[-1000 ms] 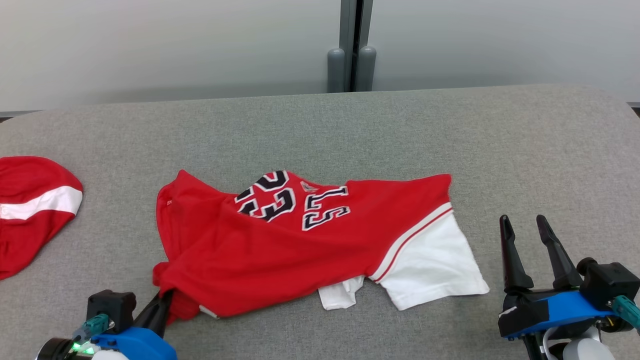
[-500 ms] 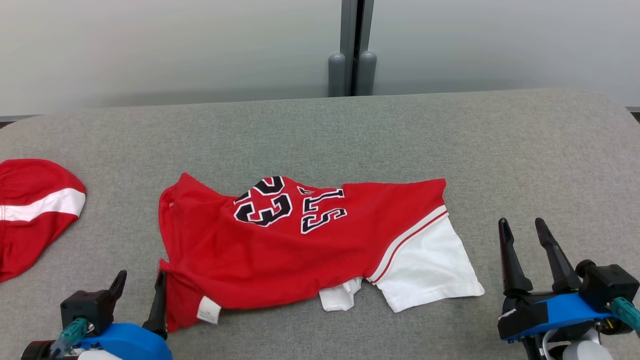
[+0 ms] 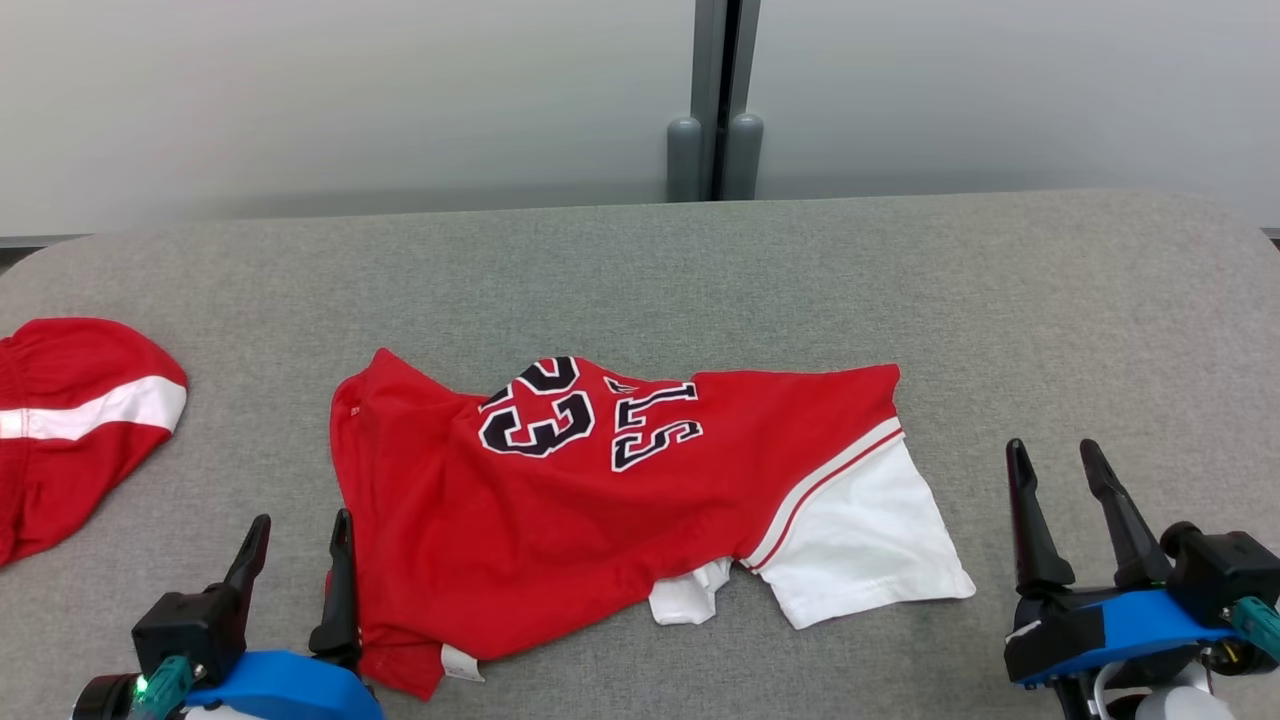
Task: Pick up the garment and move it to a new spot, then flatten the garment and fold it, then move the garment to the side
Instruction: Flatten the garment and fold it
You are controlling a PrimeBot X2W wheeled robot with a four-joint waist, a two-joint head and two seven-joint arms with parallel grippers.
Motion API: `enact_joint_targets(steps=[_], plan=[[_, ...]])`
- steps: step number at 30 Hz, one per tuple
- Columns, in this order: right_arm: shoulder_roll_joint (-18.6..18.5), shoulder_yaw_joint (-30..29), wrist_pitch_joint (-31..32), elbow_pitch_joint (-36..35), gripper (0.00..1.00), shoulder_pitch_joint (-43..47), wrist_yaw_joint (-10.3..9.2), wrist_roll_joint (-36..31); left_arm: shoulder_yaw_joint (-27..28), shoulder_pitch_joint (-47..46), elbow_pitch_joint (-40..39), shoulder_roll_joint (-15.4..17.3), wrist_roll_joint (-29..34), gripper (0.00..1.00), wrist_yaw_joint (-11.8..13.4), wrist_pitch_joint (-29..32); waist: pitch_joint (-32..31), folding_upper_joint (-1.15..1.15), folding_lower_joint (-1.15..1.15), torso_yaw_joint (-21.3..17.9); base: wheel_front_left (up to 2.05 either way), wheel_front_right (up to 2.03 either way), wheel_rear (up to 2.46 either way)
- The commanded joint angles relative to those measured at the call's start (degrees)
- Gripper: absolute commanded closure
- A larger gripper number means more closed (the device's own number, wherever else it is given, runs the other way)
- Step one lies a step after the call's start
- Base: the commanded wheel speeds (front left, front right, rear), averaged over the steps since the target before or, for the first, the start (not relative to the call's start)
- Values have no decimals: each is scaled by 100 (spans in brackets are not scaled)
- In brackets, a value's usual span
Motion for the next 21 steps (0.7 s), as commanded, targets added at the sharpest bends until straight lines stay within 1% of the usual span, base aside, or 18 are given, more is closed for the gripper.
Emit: enact_joint_targets(steps=[1,4,9,13,21], plan=[[-27,-26,8,-24,0,60,1,-29,40,51,-49,-31,23,0,33,-87,-3,0,0,12,0,0,0],[-27,-89,0,-78,0,77,1,-65,16,37,-129,-126,50,0,-50,-447,-35,0,0,75,0,0,0],[-27,-91,-34,-140,0,102,1,-115,-41,-113,-83,-372,178,0,-183,-1035,-134,0,0,158,0,0,0],[-26,-73,15,-154,0,150,1,-126,-21,-72,107,-536,331,0,-279,-1167,-248,0,0,177,0,0,0],[-27,-98,139,-135,0,351,1,-187,-7,109,493,-696,729,0,-542,-1197,-545,0,0,224,0,0,0]])
